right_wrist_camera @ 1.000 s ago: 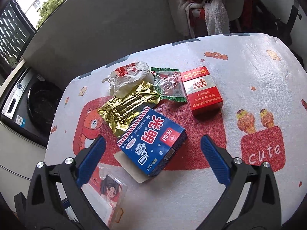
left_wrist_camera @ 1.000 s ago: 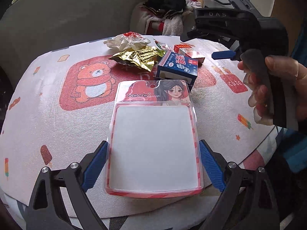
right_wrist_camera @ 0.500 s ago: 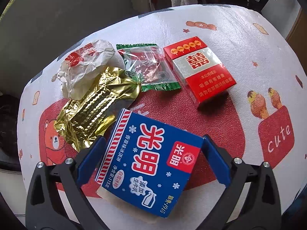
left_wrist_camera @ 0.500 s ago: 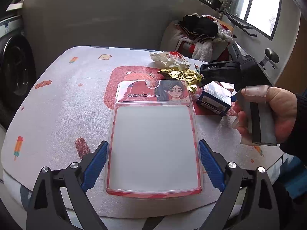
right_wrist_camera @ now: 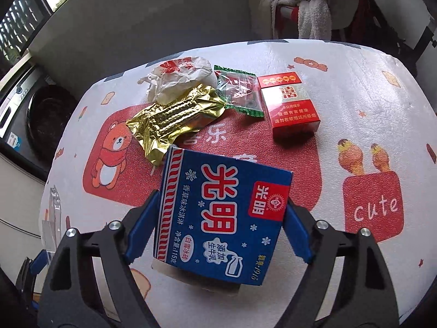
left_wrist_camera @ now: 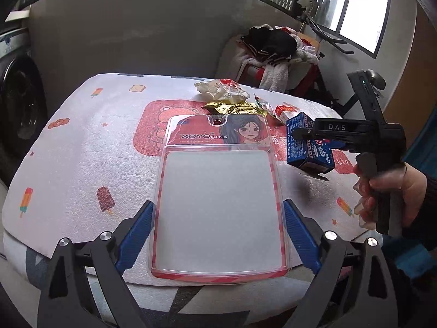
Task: Collect trash
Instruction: 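Grasp the blue milk carton with the right gripper while the left holds the card holder, then carry the carton down into the bin and open the right gripper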
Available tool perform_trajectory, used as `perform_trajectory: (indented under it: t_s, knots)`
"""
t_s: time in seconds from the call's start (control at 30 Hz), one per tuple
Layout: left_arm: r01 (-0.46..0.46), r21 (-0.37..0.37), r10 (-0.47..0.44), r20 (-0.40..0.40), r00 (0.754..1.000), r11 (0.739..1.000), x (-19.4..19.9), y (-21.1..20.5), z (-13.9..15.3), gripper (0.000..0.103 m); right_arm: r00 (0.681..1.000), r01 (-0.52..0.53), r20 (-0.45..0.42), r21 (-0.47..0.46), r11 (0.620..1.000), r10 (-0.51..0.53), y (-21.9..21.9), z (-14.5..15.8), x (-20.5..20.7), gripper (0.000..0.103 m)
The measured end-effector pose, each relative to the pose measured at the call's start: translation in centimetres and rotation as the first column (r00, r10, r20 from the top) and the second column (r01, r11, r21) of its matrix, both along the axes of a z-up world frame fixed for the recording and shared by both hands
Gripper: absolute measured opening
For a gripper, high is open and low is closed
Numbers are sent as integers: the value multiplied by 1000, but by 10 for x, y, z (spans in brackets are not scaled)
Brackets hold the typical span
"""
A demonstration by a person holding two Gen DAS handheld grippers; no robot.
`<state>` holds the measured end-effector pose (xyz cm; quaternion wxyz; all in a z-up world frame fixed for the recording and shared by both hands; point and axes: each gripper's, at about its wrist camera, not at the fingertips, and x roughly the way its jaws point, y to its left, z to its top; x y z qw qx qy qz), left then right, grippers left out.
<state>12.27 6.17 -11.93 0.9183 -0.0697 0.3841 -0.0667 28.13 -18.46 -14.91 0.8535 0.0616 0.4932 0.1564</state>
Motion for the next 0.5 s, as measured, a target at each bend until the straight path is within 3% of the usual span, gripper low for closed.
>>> perform_trajectory:
  t_s: [0.23,0.5]
  knots:
    - [31,14,-32,14,999,999,-30,-22,7,90,985,-95,143,-23,995,98,-34,23,-77,82]
    - [73,31,-74,18,997,997,-63,-48,9,90,953,-180,237,-55,982,188,-54,28,-154,82]
